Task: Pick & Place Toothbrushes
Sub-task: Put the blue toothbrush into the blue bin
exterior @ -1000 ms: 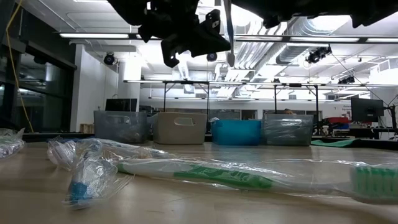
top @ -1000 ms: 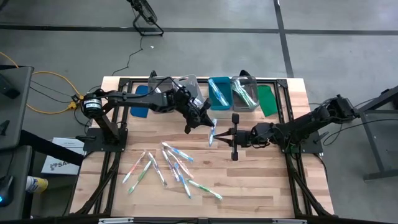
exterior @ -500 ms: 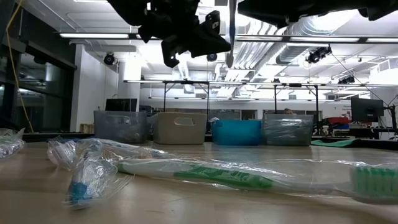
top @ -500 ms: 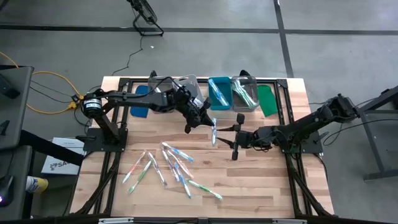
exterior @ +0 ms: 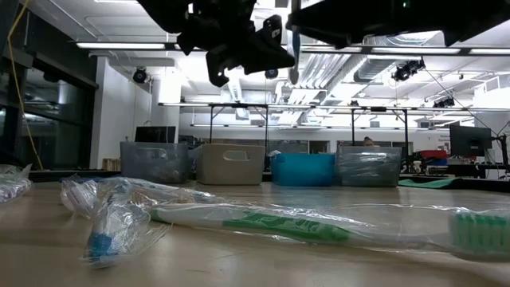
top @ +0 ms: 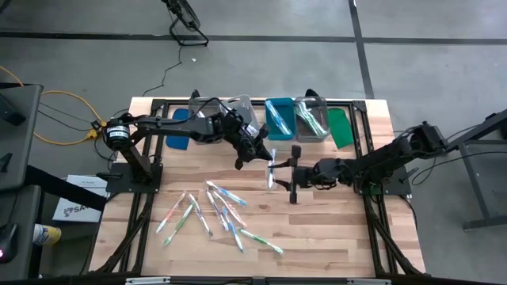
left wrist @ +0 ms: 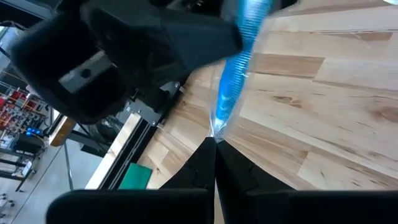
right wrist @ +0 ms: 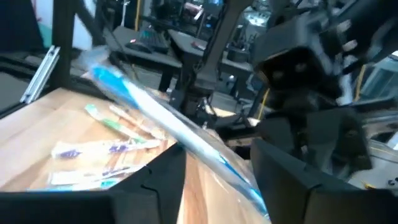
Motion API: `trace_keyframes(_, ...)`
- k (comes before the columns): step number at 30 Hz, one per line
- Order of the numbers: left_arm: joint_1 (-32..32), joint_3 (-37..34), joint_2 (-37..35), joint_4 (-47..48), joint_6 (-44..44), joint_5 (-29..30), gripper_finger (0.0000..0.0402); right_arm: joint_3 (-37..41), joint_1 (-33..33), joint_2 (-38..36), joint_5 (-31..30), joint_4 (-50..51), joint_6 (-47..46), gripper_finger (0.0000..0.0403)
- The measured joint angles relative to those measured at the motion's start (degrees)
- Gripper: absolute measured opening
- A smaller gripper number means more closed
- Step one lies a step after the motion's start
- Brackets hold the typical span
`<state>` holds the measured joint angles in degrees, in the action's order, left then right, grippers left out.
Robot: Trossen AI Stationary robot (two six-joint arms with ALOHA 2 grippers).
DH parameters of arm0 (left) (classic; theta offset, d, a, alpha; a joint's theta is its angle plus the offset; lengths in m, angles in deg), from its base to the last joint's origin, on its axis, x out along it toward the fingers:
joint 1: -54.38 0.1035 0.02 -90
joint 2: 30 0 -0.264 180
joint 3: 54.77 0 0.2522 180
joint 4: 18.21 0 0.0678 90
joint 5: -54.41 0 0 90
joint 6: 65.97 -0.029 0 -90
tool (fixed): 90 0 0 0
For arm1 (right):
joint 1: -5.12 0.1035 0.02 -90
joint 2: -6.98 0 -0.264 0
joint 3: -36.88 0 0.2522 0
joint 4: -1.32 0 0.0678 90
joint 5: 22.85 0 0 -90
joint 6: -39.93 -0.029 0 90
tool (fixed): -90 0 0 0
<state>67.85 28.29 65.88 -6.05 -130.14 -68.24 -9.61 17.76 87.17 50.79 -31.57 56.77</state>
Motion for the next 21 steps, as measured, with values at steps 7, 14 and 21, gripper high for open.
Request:
trace_keyframes(7,-0.1,0.0,0.0,0.3,0.2,-0.2,0.0,0.0,0.4,-0.4,-0.3,-2.4,0.0,0.007)
trace_keyframes(14,-0.2,-0.2,0.1,0.9,0.2,-0.3,0.0002,-0.1,0.4,-0.4,-1.7,-2.9,-1.9,0.0025)
trace_keyframes(21,0.1,0.0,-1.7,5.4,-2.1,8.7,0.0072,0.0,0.5,-0.4,-4.5,-1.2,-6.1,0.002)
